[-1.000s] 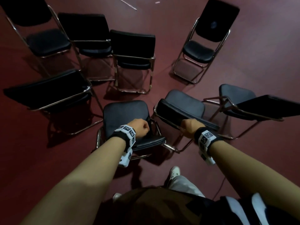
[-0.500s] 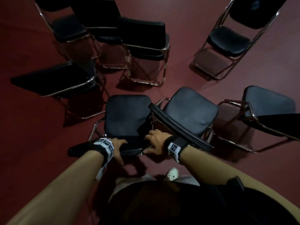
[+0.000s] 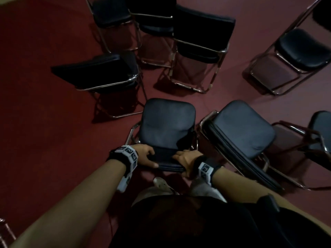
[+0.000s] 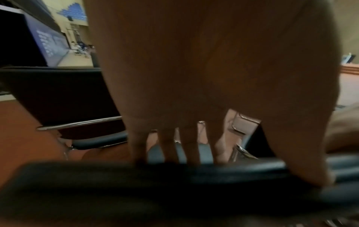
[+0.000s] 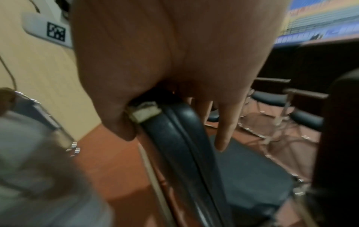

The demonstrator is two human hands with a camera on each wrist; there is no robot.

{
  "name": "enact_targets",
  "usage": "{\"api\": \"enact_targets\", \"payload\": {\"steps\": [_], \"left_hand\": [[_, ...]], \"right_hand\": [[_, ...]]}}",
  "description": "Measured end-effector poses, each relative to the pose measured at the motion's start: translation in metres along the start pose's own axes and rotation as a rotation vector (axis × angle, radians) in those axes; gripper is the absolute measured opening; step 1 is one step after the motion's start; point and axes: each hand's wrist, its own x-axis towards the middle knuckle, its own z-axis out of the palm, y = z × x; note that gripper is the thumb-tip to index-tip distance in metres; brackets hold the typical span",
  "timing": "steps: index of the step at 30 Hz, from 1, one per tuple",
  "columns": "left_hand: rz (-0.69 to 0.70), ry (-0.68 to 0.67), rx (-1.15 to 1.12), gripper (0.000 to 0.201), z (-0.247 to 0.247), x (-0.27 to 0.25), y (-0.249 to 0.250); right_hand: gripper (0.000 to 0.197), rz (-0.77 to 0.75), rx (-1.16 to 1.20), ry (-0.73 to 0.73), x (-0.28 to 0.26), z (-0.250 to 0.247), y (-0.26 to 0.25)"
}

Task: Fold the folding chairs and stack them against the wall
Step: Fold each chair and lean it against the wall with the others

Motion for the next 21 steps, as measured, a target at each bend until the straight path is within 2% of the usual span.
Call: {"api": "enact_targets", "payload": {"steps": [3, 5, 8, 11, 17, 21], "left_hand": [[0.071, 0.069, -0.023, 0.083, -0.039, 0.011, -0.001], [0.113, 0.096, 0.068, 0.081, -0.047, 0.021, -0.001], [0.045, 0.226, 0.231, 0.065, -0.039, 0.04, -0.001], [-0.047, 0.337, 0.298, 0.062, -0.062, 0.064, 0.003], [-0.128, 0.331, 0.293, 0.055, -0.129, 0.104, 0.026], [-0.153, 0.233, 0.227, 0.043, -0.152, 0.114, 0.031]], "right_hand": [[0.072, 0.064, 0.022, 0.006, 0.003, -0.043, 0.032], [0.066, 0.101, 0.057, -0.033, 0.009, -0.059, 0.046], [0.058, 0.104, 0.049, -0.093, 0.024, -0.069, 0.056], [0.051, 0.097, 0.073, -0.069, 0.052, -0.084, 0.088], [0.057, 0.062, 0.157, -0.165, 0.08, -0.131, 0.147], [0.058, 0.012, 0.222, -0.225, 0.097, -0.141, 0.163]]}}
